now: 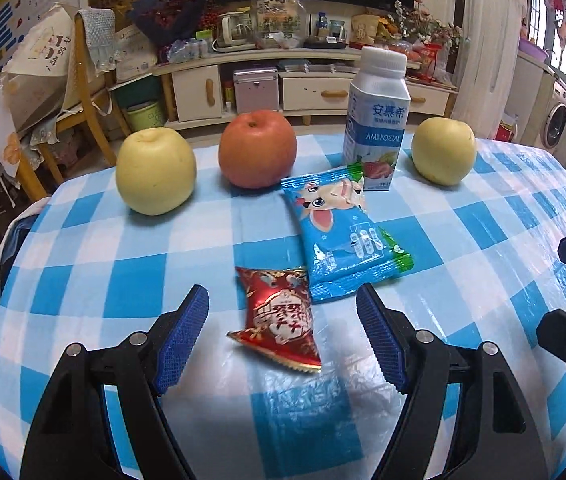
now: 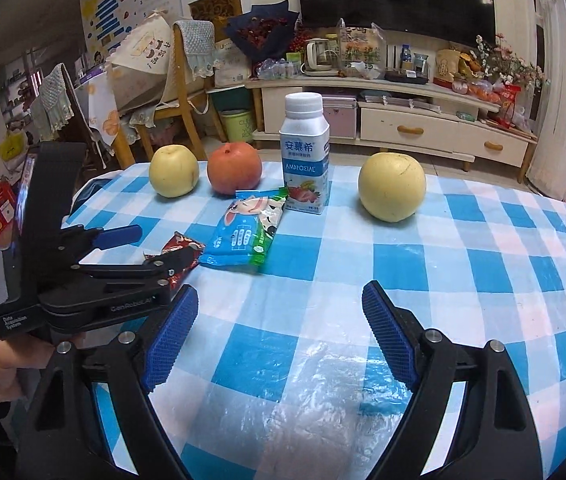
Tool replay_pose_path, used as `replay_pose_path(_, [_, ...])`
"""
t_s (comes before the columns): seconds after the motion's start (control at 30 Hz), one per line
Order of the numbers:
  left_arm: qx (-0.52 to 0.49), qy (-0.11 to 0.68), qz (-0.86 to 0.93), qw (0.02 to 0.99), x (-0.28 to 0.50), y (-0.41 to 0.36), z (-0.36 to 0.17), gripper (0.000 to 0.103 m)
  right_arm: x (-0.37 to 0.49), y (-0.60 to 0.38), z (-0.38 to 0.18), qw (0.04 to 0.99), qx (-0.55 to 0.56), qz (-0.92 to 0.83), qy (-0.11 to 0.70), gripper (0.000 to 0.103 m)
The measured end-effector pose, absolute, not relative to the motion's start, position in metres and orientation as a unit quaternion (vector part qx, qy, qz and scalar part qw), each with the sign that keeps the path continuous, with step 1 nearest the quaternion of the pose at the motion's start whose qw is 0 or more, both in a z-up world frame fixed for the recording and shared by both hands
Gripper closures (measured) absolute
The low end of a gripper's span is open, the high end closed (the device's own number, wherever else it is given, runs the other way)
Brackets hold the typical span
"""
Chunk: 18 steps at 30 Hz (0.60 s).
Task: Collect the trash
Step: 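Grasp the red candy packet with the left gripper while the right grasps the blue cartoon wrapper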
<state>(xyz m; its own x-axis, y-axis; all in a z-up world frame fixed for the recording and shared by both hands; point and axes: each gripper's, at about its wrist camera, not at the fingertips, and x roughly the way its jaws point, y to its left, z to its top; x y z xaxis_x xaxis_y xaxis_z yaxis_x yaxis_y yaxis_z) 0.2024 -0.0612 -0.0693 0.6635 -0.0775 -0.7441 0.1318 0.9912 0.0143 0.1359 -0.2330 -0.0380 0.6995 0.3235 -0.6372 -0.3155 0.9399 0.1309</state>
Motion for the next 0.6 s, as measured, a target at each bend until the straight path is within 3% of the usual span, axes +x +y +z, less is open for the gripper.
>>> replay_pose_path(0.17, [0.026,0.421,-0.056,0.905,0.213,-0.060,-0.080,0.028,0.147,-0.228,-0.039,0.920,0.008,0.181,0.348,0.018])
replay_pose_path(0.23, [0.027,0.434,-0.054,0.899,0.218,-0.060,-0.087,0.044,0.151,-0.226,-0.039,0.919,0.007,0.185,0.347,0.018])
replay_pose_path(0.33, [0.014,0.447,-0.054,0.893,0.221,-0.055,-0.095,0.055,0.159,-0.222,-0.041,0.917,0.004,0.190,0.350,0.018])
replay_pose_path(0.6, [0.003,0.436,-0.060,0.898,0.213,-0.044,-0.094,0.060,0.189,-0.202,-0.050,0.912,-0.014,0.197,0.360,0.018])
